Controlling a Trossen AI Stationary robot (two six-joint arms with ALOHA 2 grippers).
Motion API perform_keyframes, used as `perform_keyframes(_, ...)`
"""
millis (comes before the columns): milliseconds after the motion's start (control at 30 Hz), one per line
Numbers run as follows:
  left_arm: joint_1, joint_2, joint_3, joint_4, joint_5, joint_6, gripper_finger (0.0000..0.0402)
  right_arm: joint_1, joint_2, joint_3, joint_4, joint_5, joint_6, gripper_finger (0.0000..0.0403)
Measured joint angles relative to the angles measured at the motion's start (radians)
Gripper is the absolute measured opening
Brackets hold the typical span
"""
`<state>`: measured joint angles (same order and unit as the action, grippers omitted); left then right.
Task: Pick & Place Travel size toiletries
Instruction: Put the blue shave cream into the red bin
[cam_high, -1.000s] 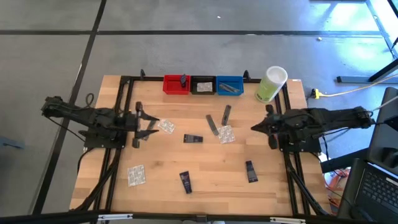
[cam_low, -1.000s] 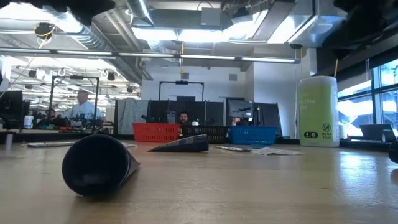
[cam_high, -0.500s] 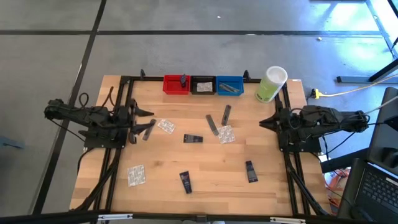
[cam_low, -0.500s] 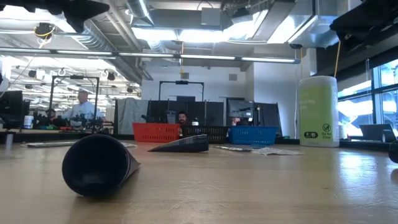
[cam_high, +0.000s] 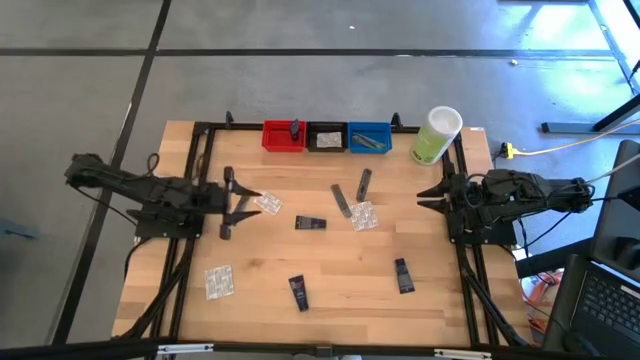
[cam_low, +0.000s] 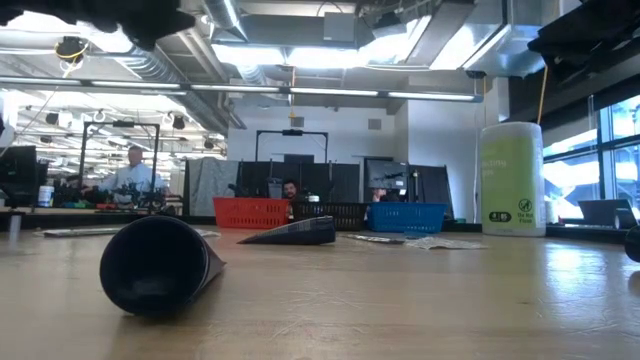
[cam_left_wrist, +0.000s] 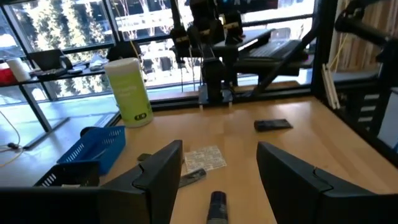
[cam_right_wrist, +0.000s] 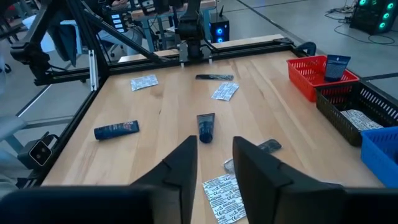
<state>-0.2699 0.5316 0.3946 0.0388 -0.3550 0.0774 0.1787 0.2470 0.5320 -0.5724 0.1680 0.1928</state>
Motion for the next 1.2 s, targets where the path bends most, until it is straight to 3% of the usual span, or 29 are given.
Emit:
perform_keyframes(533, 0.028, 0.331, 0.023, 0.184, 0.003, 0.076, 0.0205, 0.000, 0.000, 0.001, 0.000, -0.001, 0.000, 0.0142)
perform_keyframes(1200, 0.201, 0.872, 0.304, 0.135, 0.221, 0.120, 0.0205, 0.000, 0.000, 0.001, 0.000, -0.003, 0.000, 0.0175)
